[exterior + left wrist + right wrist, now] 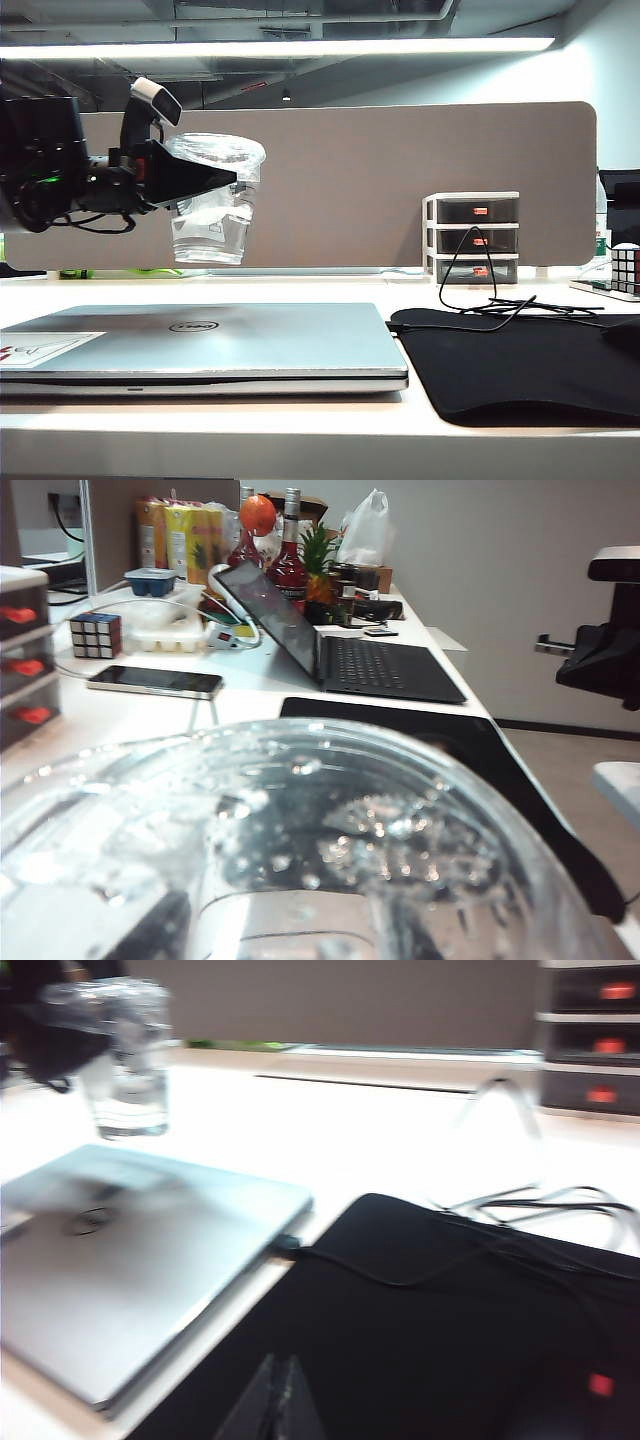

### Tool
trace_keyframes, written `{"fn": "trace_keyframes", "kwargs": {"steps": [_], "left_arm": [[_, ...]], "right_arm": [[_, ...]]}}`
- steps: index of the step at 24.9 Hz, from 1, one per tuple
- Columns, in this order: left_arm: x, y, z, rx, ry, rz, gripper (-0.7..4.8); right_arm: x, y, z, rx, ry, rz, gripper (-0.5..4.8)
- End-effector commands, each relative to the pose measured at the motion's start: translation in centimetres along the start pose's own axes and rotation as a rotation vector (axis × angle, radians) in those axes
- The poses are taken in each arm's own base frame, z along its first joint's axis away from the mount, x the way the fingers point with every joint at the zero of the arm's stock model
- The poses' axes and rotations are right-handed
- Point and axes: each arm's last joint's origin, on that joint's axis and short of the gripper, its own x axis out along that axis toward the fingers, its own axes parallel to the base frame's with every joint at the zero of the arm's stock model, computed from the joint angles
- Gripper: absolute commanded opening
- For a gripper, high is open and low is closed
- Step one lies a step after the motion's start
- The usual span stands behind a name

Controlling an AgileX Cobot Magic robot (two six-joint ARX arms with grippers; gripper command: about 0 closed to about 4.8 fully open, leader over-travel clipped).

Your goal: Pick up the coffee cup and place it over the laptop.

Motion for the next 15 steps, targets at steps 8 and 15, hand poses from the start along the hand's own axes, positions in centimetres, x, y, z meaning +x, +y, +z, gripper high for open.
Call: {"fn": "trace_keyframes", "kwargs": {"steps": [8, 15], "left_arm": [[-0.3, -5.0, -3.3, -0.028, -0.019, 0.073, 2.14], [0.9, -6.2, -4.3, -0.045, -0.019, 0.072, 2.14]], "right_arm": [[0.0, 0.3, -0.1, -0.005, -0.002, 0.112, -0.06], [0.0, 0.4, -0.1, -0.005, 0.001, 0.15, -0.06]]}}
